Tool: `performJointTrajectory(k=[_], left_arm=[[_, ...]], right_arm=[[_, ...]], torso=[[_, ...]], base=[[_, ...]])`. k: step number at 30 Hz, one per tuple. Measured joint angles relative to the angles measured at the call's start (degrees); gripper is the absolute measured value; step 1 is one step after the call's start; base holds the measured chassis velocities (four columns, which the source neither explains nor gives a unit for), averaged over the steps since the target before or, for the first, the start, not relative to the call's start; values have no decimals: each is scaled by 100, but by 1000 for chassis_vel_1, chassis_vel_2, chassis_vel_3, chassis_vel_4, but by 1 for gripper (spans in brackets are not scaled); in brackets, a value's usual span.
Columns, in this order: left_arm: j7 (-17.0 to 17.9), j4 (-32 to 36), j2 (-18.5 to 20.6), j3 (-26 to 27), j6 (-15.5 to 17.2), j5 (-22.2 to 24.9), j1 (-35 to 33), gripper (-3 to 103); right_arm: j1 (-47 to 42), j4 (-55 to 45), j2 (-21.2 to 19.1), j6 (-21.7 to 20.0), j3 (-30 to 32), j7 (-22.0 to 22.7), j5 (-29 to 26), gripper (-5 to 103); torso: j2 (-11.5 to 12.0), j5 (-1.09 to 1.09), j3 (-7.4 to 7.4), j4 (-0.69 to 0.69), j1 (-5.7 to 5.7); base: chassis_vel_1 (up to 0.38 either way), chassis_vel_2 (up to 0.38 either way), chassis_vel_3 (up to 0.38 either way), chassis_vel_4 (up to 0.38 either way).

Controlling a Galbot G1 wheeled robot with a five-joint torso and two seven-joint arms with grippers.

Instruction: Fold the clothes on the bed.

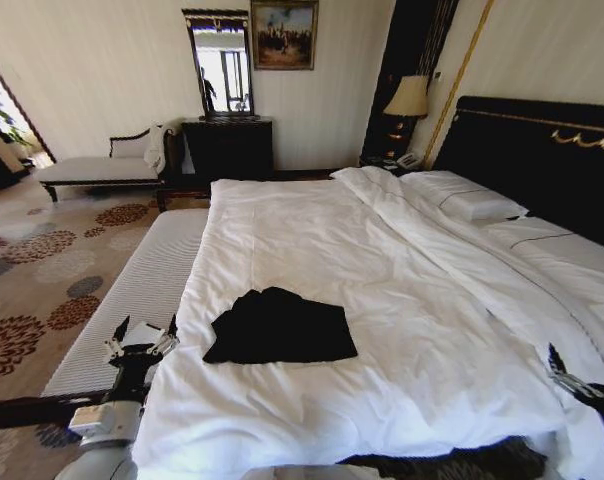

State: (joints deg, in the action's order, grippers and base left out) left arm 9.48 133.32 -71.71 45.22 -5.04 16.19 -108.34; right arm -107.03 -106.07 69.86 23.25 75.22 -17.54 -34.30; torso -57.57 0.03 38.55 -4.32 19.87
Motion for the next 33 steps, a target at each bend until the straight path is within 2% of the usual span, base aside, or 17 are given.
performJointTrajectory(k=[3,5,6,11,15,20,25,33], left_arm=[[-13,-9,85,-41,111,83,-2,100],[-45,-31,118,-41,137,99,-8,100],[-106,-76,159,-33,150,106,-20,100],[-201,-192,232,-41,155,121,-38,100],[-268,-280,340,-118,161,103,-80,100],[-268,-315,406,-351,130,-55,-137,100],[-259,-404,362,-819,59,-372,-196,100],[-212,-430,428,-1030,43,-464,-183,100]], right_arm=[[23,-322,-354,-335,-249,81,-14,100],[47,-422,-529,-418,-331,95,-14,100],[76,-517,-748,-494,-451,100,1,100],[139,-638,-1109,-579,-862,80,43,100],[357,-618,-1449,-641,-1522,-3,159,100],[540,-553,-1640,-676,-1956,-33,227,100],[746,-567,-1800,-775,-2492,-36,249,100],[847,-670,-1953,-896,-3084,-21,356,100]], torso=[[0,-6,0,0,0],[-1,-7,0,1,0],[0,-6,0,1,0],[0,-2,0,1,0],[0,-3,1,0,0],[0,-3,0,0,0],[0,-2,0,0,0],[0,-3,0,2,0]], base=[[0,0,0,0],[0,0,0,0],[0,0,0,0],[0,0,0,0],[0,0,0,0],[0,0,0,0],[0,0,0,0],[0,0,0,0]])
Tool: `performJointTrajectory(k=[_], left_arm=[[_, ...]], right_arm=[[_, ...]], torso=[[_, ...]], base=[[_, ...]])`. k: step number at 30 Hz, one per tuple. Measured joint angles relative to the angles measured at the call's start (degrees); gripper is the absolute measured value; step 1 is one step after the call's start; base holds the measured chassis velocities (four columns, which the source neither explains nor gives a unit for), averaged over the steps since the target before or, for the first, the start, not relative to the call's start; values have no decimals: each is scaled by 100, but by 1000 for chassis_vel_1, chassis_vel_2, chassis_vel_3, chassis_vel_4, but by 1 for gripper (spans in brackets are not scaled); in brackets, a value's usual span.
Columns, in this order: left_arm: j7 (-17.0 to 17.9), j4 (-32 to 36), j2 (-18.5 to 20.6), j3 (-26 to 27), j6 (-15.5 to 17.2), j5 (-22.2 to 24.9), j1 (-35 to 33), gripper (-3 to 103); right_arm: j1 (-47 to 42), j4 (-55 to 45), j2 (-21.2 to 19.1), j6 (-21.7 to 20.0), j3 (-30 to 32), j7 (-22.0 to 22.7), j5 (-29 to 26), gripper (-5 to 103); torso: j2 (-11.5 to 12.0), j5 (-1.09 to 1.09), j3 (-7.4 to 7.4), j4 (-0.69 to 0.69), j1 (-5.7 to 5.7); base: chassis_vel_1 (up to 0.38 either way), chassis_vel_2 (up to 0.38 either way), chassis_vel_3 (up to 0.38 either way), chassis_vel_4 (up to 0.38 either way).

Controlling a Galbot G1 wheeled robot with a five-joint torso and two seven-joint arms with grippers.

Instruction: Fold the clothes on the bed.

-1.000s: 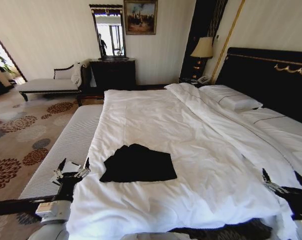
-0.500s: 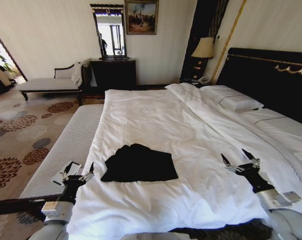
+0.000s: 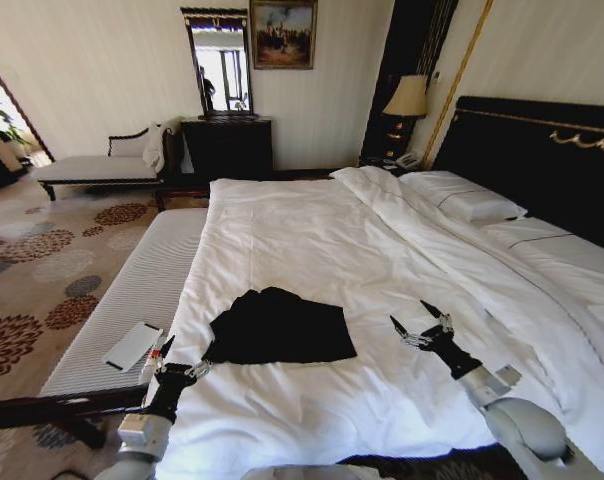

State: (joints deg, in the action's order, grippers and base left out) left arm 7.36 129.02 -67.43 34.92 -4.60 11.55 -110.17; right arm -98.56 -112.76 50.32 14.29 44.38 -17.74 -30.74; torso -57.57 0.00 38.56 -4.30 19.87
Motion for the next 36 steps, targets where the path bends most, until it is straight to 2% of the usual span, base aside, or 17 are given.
performJointTrajectory(k=[6,9,18,24,30,36], left_arm=[[61,-135,194,-395,-5,-82,96,100],[73,-212,202,-451,-21,-82,99,100],[139,-330,207,-471,-49,-70,159,100],[111,-333,248,-282,-92,41,113,100],[17,-329,252,100,-172,199,-46,100],[-49,-507,208,330,-295,252,-151,100]], right_arm=[[-155,-308,30,-215,-218,156,-26,100],[-153,-375,-1,-329,-333,169,-49,100],[236,-344,-344,-711,-836,302,-181,100],[1177,-118,-623,-1018,-1619,481,-427,100],[1829,-132,-614,-1332,-2404,681,-606,100],[2172,-67,-535,-1498,-3023,770,-562,100]], torso=[[0,-1,0,-4,0],[0,-1,0,-1,0],[0,-1,-1,-2,0],[0,0,0,0,0],[0,0,0,0,0],[0,-2,0,-2,-1]], base=[[0,0,0,0],[0,0,0,0],[0,0,0,0],[0,0,0,0],[0,0,0,0],[0,0,0,0]])
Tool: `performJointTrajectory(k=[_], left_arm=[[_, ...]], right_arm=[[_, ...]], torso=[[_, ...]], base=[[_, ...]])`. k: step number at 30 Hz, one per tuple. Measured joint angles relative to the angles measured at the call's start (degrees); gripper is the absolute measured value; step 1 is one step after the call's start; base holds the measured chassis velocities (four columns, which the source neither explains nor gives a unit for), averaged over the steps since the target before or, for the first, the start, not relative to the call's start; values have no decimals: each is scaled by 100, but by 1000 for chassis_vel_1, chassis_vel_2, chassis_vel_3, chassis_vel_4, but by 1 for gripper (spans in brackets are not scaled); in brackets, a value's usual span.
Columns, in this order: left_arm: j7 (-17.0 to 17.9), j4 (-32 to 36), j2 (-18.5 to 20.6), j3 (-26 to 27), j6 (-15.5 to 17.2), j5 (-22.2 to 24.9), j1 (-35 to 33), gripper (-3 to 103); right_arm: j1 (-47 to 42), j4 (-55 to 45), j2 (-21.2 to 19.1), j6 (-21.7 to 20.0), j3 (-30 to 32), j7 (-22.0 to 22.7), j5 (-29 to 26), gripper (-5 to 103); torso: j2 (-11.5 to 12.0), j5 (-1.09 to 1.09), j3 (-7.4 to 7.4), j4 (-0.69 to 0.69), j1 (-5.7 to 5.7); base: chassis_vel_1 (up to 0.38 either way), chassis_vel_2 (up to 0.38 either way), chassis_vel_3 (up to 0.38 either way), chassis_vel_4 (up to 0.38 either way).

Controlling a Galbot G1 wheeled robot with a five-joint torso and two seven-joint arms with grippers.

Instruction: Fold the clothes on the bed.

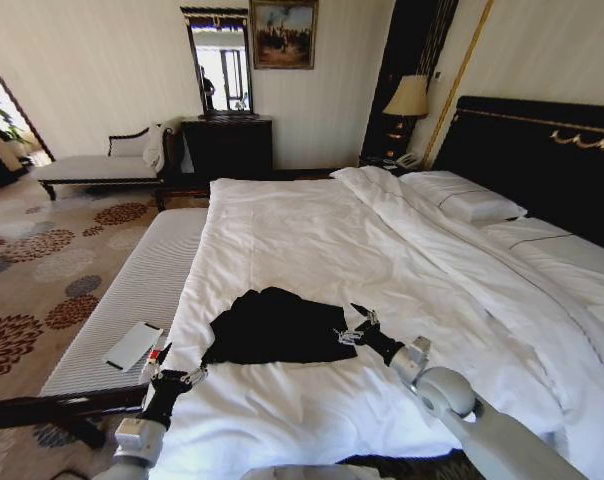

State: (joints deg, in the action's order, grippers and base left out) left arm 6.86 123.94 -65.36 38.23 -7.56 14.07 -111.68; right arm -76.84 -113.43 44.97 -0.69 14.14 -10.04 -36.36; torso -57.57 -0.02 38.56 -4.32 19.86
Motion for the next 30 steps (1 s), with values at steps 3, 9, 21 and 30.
performJointTrajectory(k=[3,9,21,30], left_arm=[[-7,-18,-25,38,-27,8,-26,100],[-12,57,-137,149,-70,47,-111,100],[-15,3,-259,207,-107,29,-118,100],[0,25,-275,210,-96,9,-105,100]], right_arm=[[138,53,46,-35,-189,19,66,100],[569,201,254,-141,-782,95,287,100],[1133,504,455,-198,-1488,177,361,100],[1329,708,555,-189,-1785,179,404,100]], torso=[[0,0,0,0,0],[0,1,0,1,0],[0,1,0,0,0],[0,1,0,0,0]], base=[[0,0,0,0],[0,0,0,0],[0,0,0,0],[0,0,0,0]])
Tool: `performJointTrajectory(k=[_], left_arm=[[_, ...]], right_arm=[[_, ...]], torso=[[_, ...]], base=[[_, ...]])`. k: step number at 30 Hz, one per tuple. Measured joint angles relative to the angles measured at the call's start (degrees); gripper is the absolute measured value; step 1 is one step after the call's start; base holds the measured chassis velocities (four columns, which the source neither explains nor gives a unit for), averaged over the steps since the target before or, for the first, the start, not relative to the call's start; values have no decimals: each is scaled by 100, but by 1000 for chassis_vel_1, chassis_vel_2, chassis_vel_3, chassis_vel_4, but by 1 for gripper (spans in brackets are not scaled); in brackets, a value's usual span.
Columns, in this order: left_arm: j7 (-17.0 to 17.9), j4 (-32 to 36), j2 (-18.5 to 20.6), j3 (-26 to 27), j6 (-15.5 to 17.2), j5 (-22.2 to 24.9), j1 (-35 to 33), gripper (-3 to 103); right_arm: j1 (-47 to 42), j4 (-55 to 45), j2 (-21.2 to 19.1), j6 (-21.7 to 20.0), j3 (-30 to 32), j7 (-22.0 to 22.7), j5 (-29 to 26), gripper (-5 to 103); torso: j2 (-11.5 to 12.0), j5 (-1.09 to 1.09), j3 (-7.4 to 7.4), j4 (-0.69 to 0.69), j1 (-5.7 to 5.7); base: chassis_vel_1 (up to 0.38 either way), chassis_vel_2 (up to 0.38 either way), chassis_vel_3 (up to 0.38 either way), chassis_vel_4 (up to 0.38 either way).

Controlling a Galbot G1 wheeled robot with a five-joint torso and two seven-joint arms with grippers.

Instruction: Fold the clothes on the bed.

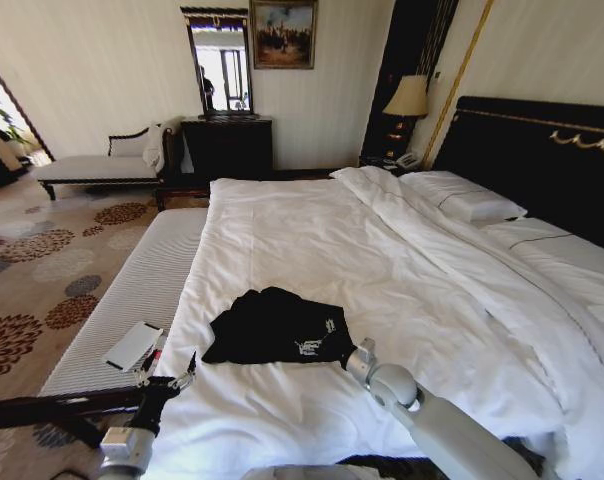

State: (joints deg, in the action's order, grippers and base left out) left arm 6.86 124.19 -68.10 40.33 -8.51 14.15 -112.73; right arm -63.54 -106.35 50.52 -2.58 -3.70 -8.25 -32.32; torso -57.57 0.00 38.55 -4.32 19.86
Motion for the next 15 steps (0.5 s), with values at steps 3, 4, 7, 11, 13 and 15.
performJointTrajectory(k=[3,4,7,11,13,15], left_arm=[[6,7,-1,8,8,-4,7,100],[9,13,-1,10,10,-5,9,100],[12,41,-4,26,20,-8,14,100],[13,66,-10,66,22,-7,7,100],[14,87,-11,93,22,-1,-1,100],[14,92,-11,105,22,1,-1,100]], right_arm=[[76,102,34,19,-111,14,24,101],[108,141,52,25,-147,21,31,100],[230,267,108,32,-247,75,29,92],[316,403,117,61,-325,91,25,83],[358,514,130,100,-379,96,21,72],[370,543,139,107,-390,101,20,66]], torso=[[0,0,0,0,0],[0,0,0,0,0],[0,0,0,0,0],[0,0,0,0,0],[0,0,0,0,0],[0,0,0,0,0]], base=[[0,0,0,0],[0,0,0,0],[0,0,0,0],[0,0,0,0],[0,0,0,0],[0,0,0,0]])
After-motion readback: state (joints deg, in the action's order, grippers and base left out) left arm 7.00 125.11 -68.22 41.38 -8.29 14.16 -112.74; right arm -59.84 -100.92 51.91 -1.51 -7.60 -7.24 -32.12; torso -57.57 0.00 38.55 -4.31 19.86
